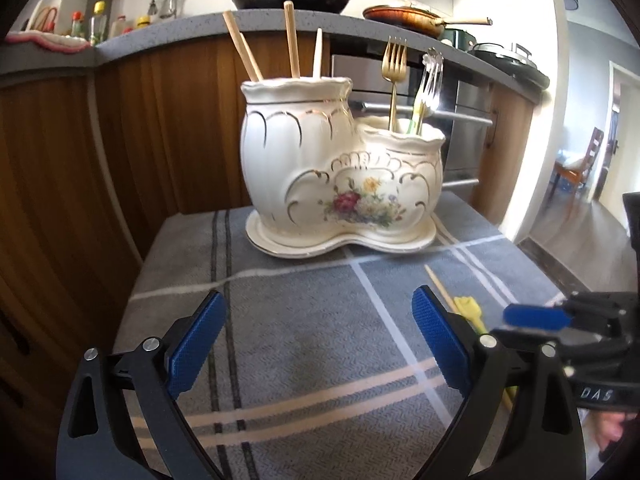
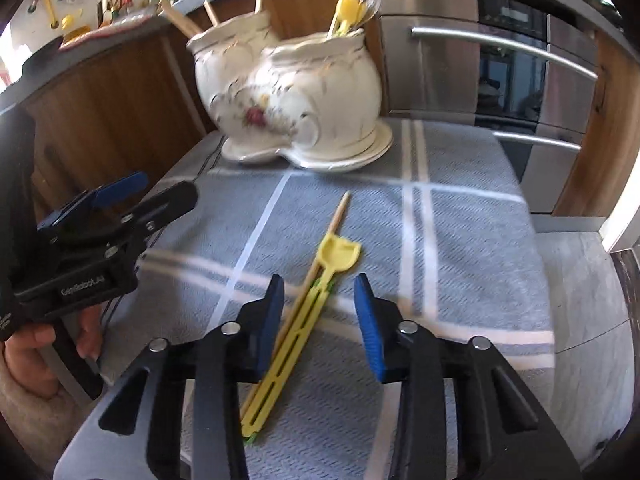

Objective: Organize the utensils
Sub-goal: 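Move both open tools back down toward the remaining utensils on the cloth, then grasp the last wooden chopstick with the left tool while the right grasps the last yellow spoon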

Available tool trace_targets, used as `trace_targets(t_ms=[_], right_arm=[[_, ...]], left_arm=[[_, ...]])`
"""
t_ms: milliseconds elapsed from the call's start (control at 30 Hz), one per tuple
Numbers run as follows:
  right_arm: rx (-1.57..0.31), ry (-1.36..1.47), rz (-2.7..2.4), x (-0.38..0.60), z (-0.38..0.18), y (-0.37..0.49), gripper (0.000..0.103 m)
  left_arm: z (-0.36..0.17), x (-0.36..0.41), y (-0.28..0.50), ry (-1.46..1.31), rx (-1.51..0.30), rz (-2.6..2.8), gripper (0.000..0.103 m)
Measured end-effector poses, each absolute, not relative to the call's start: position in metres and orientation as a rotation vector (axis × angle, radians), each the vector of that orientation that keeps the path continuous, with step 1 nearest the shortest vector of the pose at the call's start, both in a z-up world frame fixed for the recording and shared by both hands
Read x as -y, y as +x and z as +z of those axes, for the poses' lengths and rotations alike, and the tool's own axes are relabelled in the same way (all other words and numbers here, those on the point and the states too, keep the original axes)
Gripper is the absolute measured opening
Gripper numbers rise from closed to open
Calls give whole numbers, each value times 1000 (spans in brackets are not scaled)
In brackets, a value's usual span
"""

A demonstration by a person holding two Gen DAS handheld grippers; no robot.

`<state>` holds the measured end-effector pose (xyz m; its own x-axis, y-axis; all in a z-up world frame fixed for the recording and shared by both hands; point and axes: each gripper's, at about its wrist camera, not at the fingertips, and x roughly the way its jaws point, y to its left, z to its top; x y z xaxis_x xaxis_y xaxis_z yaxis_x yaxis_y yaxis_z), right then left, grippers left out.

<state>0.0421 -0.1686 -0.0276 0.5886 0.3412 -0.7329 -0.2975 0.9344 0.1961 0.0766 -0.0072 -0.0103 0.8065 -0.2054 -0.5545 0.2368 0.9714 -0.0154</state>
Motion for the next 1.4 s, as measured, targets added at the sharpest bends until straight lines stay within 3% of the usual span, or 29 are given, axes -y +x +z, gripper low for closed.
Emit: trace_targets(t_ms=[33,133,300,400,600,733,800,867,1133,1267,1400], right_arm=[[-874,36,368,166,-30,42,25],[-890,18,357,166,-35,44,17],[-898,1,337,172,-34,48,16],[-900,-61,320,171,-34,49,18],[-913,-144,315,171,-33,44,33],[-894,-173,329,172,-34,41,34],[-900,-146,344,176,-34,43,29],[-888,-139,339,183,-35,44,11],[-770,-20,316,220,-21,44,10],[-727,84,318,238,-14,45,10],[-698,135,332,245,-9,42,10]], left_arm=[[-11,8,77,58,-591,-242,93],[-11,8,77,58,-592,-265,93],[-12,12,75,75,-592,-285,93],[-11,13,75,82,-593,-296,93],[-11,16,76,91,-589,-295,93],[-9,21,74,118,-581,-286,93],[-8,23,74,111,-590,-291,93],[-5,28,74,108,-599,-300,93],[-5,64,68,163,-673,-330,93],[-15,87,70,205,-762,-347,87],[-24,105,71,243,-852,-370,67]])
